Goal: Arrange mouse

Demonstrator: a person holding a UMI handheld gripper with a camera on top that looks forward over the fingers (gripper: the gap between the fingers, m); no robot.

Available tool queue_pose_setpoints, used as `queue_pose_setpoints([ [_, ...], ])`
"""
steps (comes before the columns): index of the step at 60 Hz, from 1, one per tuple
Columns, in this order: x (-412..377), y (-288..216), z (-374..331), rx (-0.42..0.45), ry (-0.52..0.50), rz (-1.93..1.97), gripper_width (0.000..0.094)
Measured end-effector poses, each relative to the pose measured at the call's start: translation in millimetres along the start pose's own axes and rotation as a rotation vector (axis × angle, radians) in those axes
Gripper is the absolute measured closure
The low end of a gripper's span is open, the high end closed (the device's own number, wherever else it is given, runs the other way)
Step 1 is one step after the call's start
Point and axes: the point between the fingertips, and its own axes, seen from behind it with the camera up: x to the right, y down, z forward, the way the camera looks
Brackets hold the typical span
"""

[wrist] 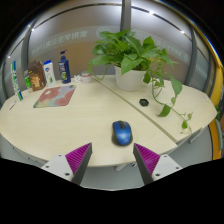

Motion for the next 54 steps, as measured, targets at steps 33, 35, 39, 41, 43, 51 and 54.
queue_pose_setpoints([
  [33,22.9,-24.7,91.6,0.025,-0.031,-0.048,0.0497],
  [35,23.1,-24.4,91.6,0.021,-0.021,-0.046,0.0514],
  [39,26.4,-25.6,89.1,0.008,0.023,-0.051,0.0535],
  [41,28.3,-31.6,84.8,0.017,0.045,-0.057,0.0553],
  [43,29.4,-40.2,78.8,0.032,0.075,-0.058,0.0552],
  [51,17.1,-99.0,41.1,0.117,0.161,-0.048,0.0551],
  [54,4.4,-128.2,26.7,0.167,0.181,-0.049,0.0552],
])
